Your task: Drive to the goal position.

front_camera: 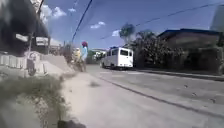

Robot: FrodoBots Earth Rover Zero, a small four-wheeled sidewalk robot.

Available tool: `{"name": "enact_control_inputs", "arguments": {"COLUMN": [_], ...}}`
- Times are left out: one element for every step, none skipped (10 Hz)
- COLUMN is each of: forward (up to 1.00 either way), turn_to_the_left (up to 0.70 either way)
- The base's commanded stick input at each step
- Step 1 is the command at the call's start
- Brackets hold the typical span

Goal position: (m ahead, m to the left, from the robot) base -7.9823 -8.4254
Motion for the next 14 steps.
{"name": "enact_control_inputs", "arguments": {"forward": [0.02,0.01,0.0,0.03,0.01,0.0,0.02,0.01,0.0,0.01,0.03,0.03,0.04,0.04], "turn_to_the_left": [-0.7,-0.7,-0.7,-0.7,-0.7,-0.7,-0.7,-0.7,-0.7,-0.7,-0.7,-0.7,-0.7,-0.7]}}
